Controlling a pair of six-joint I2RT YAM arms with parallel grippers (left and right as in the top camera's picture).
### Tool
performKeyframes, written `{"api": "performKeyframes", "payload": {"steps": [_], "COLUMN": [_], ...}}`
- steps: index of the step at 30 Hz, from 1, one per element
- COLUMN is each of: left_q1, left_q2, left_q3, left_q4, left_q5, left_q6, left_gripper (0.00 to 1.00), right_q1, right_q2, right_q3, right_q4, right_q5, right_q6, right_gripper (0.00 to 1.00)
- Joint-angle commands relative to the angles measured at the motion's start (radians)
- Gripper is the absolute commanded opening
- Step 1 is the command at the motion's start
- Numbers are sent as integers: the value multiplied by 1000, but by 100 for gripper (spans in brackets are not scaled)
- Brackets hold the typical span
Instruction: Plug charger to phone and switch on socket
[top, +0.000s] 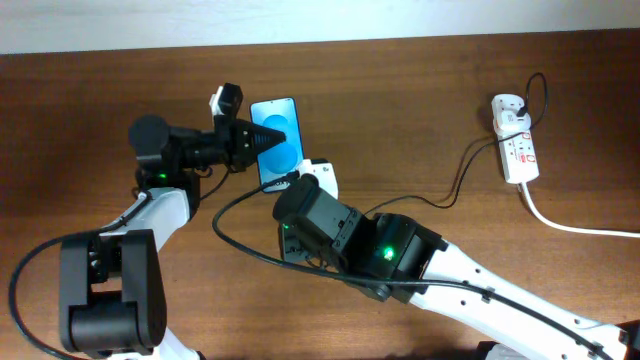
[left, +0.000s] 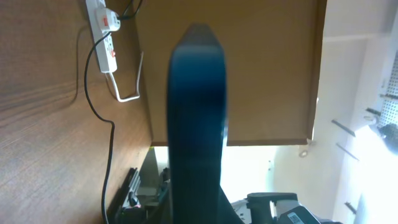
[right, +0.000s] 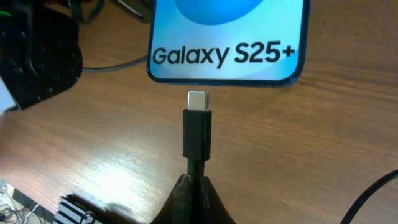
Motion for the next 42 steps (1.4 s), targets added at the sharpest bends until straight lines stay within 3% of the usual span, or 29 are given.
{"api": "performKeyframes", "payload": {"steps": [1,12,42], "left_q1": [4,53,23], "left_q2": [-3,-3,-3], "left_q3": [21,21,21], "left_q4": [10,118,117], "left_q5": [-11,-10,-35], "left_q6": [-47,-55,-55], "left_gripper": [0,0,0], "right_q1": [-5,-37,-69], "right_q2": [13,40,45], "right_q3": [-6,-6,-6], "right_q4": [24,11,23], "right_q5": [-30,-74,-134], "right_q6": [12,11,-35], "right_gripper": [4,4,4]}}
